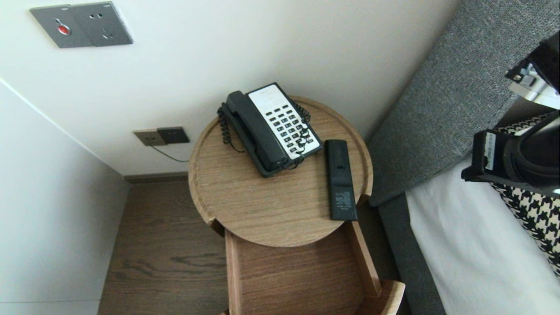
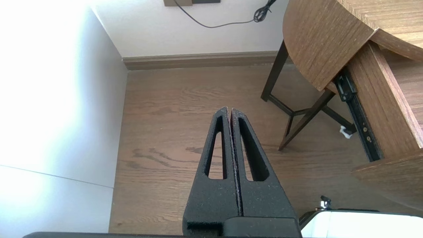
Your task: Close the nightstand drawer
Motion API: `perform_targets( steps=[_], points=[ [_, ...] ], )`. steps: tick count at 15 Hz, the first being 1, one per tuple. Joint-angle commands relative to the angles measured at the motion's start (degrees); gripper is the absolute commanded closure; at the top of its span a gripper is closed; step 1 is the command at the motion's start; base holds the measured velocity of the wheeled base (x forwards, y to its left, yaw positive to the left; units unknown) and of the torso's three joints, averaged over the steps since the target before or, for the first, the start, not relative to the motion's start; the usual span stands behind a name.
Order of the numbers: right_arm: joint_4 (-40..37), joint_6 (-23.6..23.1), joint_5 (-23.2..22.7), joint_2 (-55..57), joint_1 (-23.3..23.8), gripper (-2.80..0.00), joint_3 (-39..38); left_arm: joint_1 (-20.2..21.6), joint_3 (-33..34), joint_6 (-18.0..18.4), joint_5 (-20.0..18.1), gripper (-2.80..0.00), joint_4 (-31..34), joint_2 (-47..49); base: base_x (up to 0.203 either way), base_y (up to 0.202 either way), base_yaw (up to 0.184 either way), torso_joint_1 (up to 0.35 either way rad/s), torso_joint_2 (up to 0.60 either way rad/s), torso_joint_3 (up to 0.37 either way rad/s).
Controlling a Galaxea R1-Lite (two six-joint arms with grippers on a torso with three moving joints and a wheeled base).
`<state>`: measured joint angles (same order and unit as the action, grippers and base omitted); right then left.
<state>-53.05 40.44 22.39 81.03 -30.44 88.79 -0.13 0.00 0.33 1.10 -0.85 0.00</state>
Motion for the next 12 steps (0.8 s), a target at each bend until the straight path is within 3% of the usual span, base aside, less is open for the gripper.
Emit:
perform_targets(
  steps=[1, 6, 12],
  points=[
    [0.0, 0.6, -1.5, -4.8, 0.8, 0.0, -6.3, 0.0, 0.0, 0.0, 0.0, 0.0, 0.0, 0.0, 0.0, 0.0, 0.0, 0.0, 0.0, 0.0],
    [0.4, 0.4, -10.6, -15.0, 1.2, 0.0, -20.7, 0.0, 0.0, 0.0, 0.0, 0.0, 0.0, 0.0, 0.0, 0.0, 0.0, 0.0, 0.0, 0.0],
    [9.6, -1.8, -12.1, -19.1, -1.3, 0.0, -38.0, 0.0, 0.0, 0.0, 0.0, 0.0, 0.0, 0.0, 0.0, 0.0, 0.0, 0.0, 0.0, 0.0]
  ],
)
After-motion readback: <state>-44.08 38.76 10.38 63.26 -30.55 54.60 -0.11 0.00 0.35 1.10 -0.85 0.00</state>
